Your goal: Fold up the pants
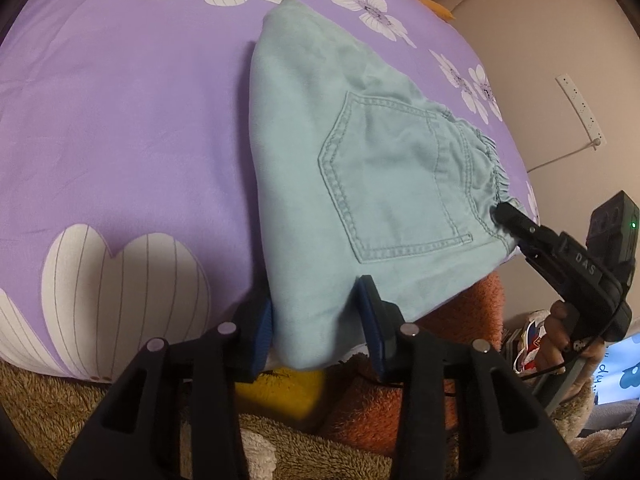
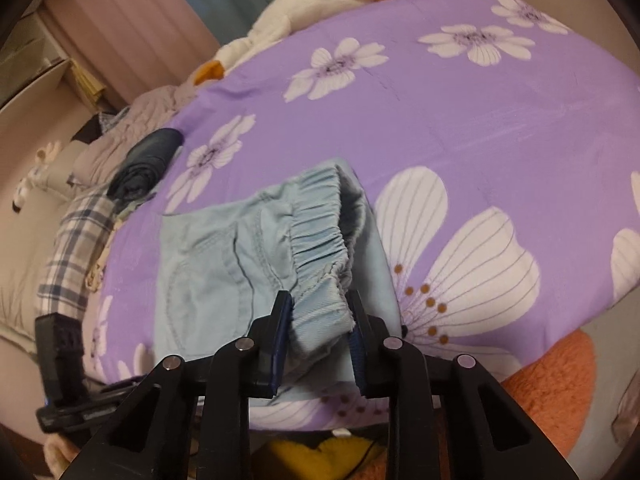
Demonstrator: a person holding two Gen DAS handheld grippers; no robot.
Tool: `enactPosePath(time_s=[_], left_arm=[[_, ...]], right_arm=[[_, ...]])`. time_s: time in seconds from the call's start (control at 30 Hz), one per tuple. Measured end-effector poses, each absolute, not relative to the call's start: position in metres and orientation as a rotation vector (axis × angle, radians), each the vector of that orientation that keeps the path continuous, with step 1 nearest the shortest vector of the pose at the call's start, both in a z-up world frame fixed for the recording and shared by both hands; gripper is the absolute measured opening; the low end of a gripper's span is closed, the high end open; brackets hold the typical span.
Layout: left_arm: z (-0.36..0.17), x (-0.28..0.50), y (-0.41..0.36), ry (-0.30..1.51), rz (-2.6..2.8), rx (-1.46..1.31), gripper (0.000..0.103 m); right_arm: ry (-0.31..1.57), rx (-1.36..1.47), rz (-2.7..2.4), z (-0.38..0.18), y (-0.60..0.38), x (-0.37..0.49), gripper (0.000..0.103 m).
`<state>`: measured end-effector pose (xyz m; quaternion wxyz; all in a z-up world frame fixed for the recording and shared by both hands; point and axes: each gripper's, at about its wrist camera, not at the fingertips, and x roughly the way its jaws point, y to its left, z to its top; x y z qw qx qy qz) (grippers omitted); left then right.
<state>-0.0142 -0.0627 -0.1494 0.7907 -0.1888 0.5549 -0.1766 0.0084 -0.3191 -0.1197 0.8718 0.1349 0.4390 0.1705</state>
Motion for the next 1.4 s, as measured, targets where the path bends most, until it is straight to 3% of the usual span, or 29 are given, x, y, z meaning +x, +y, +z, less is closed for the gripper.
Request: enactPosePath(time_s=[0.23,1.4], left_arm=[[-0.149,-0.014,-0.063,1.201,-0.364,-0.398,0.042],[-0.148,-0.021,-0.050,1.300,-0.348,-0.521,0.047]], right_arm=[[0.983,0.296,0.332,-0.147,-0.327,0.018,0.027],[1.008,0.254,0.332,-0.143,-0.325,0.019,0.031]])
